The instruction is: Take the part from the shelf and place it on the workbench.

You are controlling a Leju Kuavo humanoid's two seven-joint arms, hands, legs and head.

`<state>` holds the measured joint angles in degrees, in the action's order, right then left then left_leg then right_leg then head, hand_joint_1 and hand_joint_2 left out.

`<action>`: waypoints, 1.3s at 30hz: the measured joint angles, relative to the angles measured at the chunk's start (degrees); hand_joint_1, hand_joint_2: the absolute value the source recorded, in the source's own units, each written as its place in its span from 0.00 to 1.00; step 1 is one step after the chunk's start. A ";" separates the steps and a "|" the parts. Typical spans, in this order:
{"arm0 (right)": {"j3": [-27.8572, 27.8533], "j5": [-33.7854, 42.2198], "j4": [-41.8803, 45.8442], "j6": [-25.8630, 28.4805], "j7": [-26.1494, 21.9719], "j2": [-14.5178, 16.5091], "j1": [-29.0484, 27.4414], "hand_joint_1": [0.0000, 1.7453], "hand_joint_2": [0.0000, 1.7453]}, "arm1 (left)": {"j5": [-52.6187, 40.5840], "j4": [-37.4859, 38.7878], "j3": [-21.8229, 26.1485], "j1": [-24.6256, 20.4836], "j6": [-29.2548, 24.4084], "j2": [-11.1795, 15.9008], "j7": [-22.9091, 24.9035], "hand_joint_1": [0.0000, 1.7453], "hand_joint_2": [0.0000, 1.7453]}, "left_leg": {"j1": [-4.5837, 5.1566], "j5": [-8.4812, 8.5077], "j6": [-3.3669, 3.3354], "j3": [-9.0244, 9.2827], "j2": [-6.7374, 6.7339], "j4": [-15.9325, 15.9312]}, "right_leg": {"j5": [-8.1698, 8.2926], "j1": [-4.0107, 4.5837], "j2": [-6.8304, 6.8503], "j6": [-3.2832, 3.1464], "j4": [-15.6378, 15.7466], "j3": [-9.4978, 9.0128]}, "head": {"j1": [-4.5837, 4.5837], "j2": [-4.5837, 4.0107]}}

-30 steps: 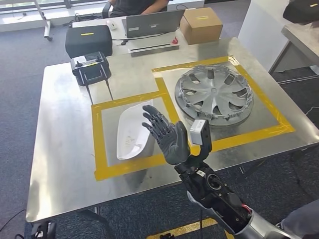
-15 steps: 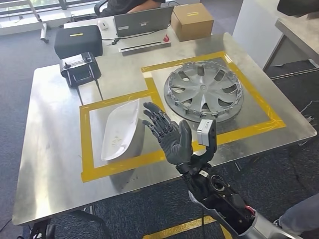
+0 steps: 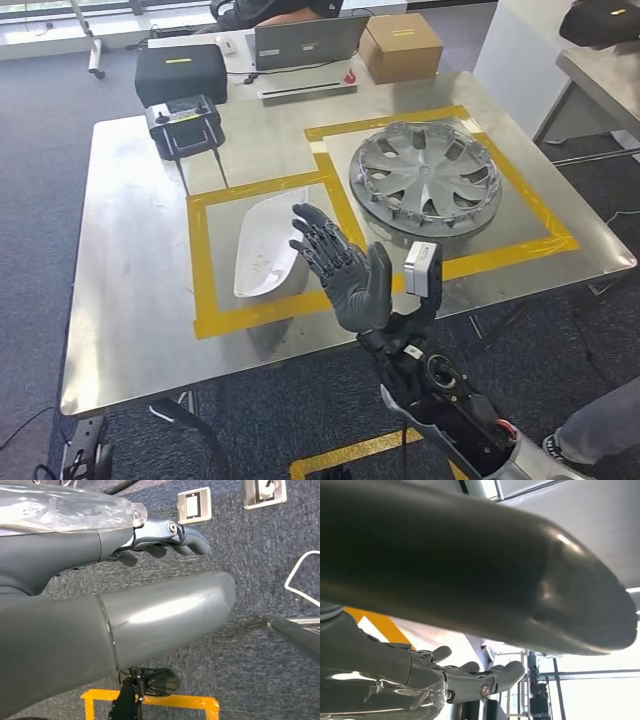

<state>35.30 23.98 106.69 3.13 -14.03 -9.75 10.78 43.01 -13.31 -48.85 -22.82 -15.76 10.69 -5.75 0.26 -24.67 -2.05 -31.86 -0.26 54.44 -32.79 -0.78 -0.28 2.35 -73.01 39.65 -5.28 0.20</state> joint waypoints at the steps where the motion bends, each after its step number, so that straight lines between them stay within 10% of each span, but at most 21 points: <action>1: 0.00 0.00 0.02 0.00 0.00 -0.02 -0.03 0.00 0.00 | 0.00 0.00 0.00 0.03 0.00 -0.02 0.00 0.00 0.00 | 0.15 0.11 -0.02 -0.11 0.02 0.03 | 1.20 0.18 0.00 -0.32 2.53 -1.91 | -0.03 0.00; 4: -0.06 0.00 0.24 0.00 0.00 -0.10 0.09 0.00 0.00 | 0.00 0.00 -0.01 0.03 0.00 -0.21 0.01 0.00 0.00 | 0.40 0.39 0.20 -0.25 0.03 0.10 | 5.43 1.04 0.02 -1.90 15.46 -9.65 | 0.07 0.00; 6: -0.14 0.00 0.43 -0.01 0.00 -0.15 0.18 0.00 0.00 | -0.01 0.00 -0.02 0.03 0.00 -0.35 0.01 0.00 0.00 | 0.29 0.83 0.76 -0.67 -0.04 0.12 | 5.80 1.45 0.04 -2.58 18.73 -11.28 | 0.06 0.00; 10: -0.34 0.00 0.74 -0.03 -0.01 -0.15 0.24 0.00 0.00 | -0.01 0.00 -0.02 -0.03 0.01 -0.33 0.01 0.00 0.00 | 0.41 0.03 2.02 -1.62 0.02 1.39 | 7.30 0.96 0.32 -3.13 20.33 -11.38 | 0.04 0.00; 15: -0.35 0.00 0.80 -0.02 0.04 -0.15 0.05 0.00 0.00 | 0.00 0.00 -0.02 0.00 0.01 -0.11 0.01 0.00 0.00 | -0.79 -8.20 3.70 -8.32 0.15 17.23 | 8.87 0.63 0.51 -3.26 20.74 -9.63 | 0.68 0.00; 19: -0.35 0.00 0.80 -0.02 0.04 -0.15 0.07 0.00 0.00 | -0.01 0.00 -0.02 -0.02 0.01 -0.12 0.01 0.00 0.00 | -1.64 -3.00 4.52 -1.15 0.14 5.62 | 9.32 0.28 0.48 -2.45 19.77 -8.26 | 0.78 0.00; 21: -0.36 0.00 0.81 -0.03 0.04 -0.15 0.13 0.00 0.00 | -0.02 0.00 -0.02 -0.12 0.00 -0.15 0.01 0.00 0.00 | -1.56 -1.56 4.00 1.45 0.41 0.53 | 9.39 0.30 0.46 -1.80 19.16 -7.71 | 0.78 0.00; 25: -0.39 0.00 0.81 -0.02 0.04 -0.19 0.12 0.00 0.00 | -0.01 0.00 -0.02 -0.11 0.01 -0.20 0.01 0.00 0.00 | -1.15 -0.91 2.06 1.00 0.54 0.22 | 9.18 0.08 0.36 -0.65 18.46 -6.95 | 0.54 0.00; 31: -0.43 0.00 0.80 0.00 0.03 -0.22 -0.08 0.00 0.00 | -0.01 0.00 -0.02 -0.08 0.01 -0.19 0.01 0.00 0.00 | -0.63 0.15 0.57 -0.33 0.35 0.15 | -0.74 -0.13 0.31 -0.12 -0.29 0.02 | -0.19 0.00; 36: -0.50 0.00 0.79 0.24 1.07 -0.22 -0.03 0.00 0.00 | 0.01 0.00 -0.02 -0.06 0.13 -0.34 0.01 0.00 0.00 | -0.30 0.72 1.01 -0.58 0.51 0.28 | 6.27 0.63 0.16 -1.57 16.10 -9.60 | -0.22 0.00; 39: -0.84 -0.07 0.65 -0.46 2.01 -0.22 -0.23 0.00 0.00 | 0.02 0.00 -0.02 -0.08 0.36 -0.35 0.01 0.00 0.00 | -0.27 1.45 1.96 -1.27 0.47 0.37 | 6.95 0.94 0.07 -1.79 18.10 -10.29 | -0.21 0.00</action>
<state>34.46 23.91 107.33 2.66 -12.02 -9.97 10.55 43.04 -13.31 -48.87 -22.89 -15.40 10.34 -5.75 -0.02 -23.22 -0.08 -33.13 0.21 54.80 -25.84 0.16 -0.21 0.56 -54.91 29.36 -5.49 0.20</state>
